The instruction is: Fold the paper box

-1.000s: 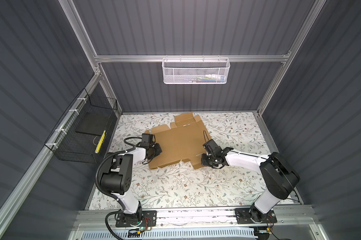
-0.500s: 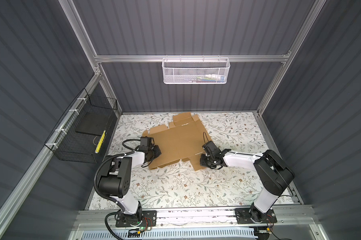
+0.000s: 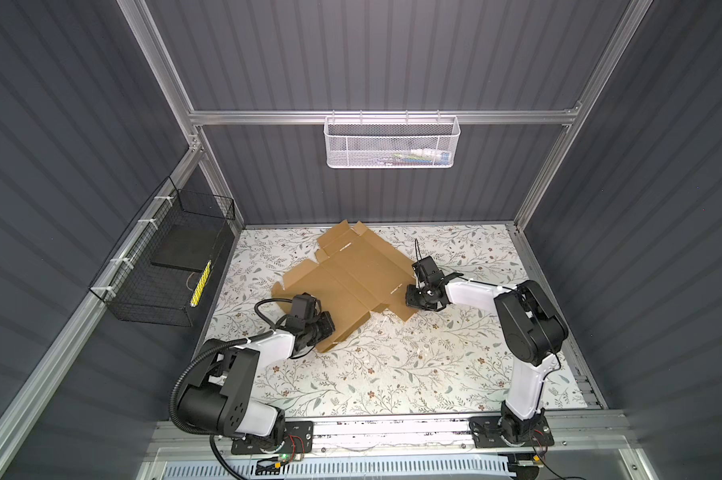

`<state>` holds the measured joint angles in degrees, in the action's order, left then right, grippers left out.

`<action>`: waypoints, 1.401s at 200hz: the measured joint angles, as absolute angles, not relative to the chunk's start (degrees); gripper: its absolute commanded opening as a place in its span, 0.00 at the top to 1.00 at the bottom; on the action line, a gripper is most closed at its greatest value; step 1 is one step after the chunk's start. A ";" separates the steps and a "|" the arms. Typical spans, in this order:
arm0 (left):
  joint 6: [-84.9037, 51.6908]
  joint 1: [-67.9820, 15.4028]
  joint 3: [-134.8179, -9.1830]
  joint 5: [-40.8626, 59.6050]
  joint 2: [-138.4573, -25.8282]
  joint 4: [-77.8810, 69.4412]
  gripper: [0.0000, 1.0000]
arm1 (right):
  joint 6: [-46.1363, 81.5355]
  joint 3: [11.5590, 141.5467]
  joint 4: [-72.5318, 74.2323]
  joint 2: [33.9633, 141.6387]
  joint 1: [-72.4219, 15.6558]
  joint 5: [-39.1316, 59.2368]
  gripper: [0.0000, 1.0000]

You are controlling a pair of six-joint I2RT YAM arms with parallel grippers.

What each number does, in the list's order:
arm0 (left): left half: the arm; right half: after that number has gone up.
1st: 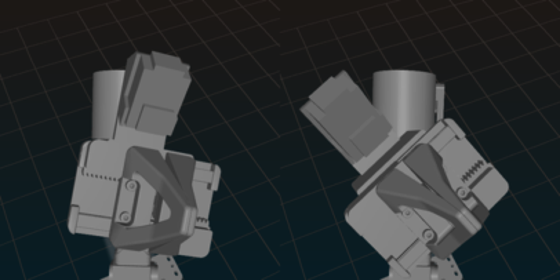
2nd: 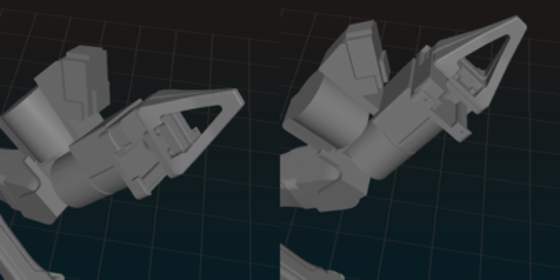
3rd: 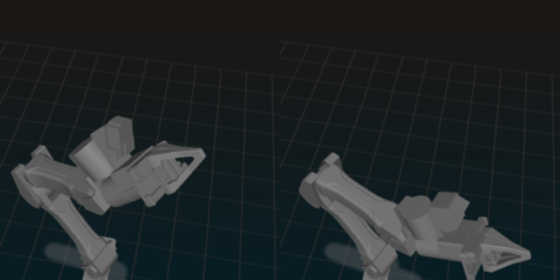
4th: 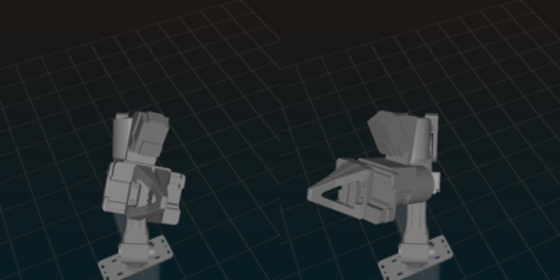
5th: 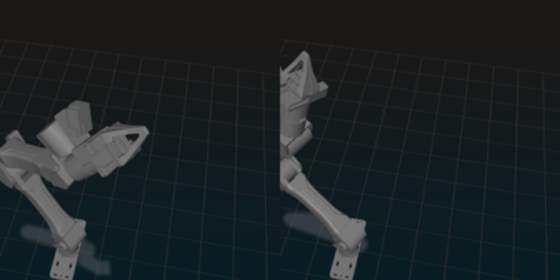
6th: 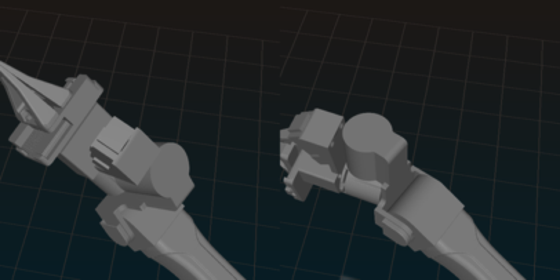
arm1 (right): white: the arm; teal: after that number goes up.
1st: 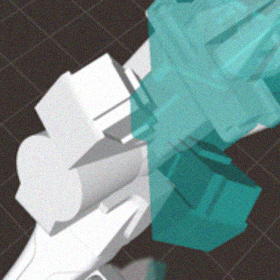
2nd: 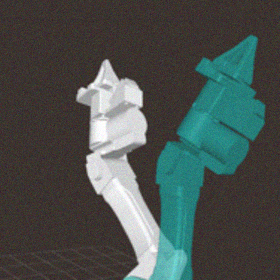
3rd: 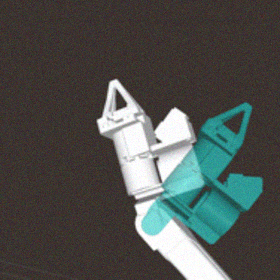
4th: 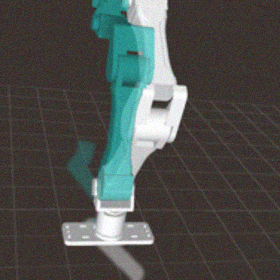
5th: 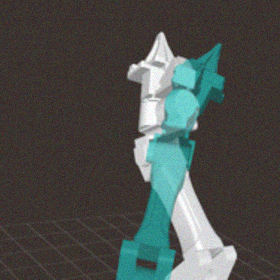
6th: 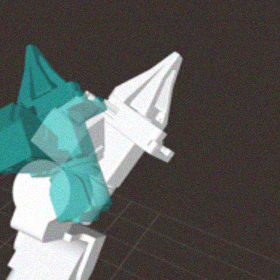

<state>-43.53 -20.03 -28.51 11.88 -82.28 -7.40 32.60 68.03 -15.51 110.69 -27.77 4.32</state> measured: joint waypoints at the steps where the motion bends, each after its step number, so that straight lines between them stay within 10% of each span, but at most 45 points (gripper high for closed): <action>1: -43.64 -20.18 -28.49 11.92 -82.17 -7.27 1.00 | 32.53 68.07 -15.57 110.72 -27.73 4.29 0.84; 280: -35.38 -5.89 -47.44 9.47 -98.39 -1.87 1.00 | 36.16 78.35 -19.97 109.30 -43.07 3.60 0.82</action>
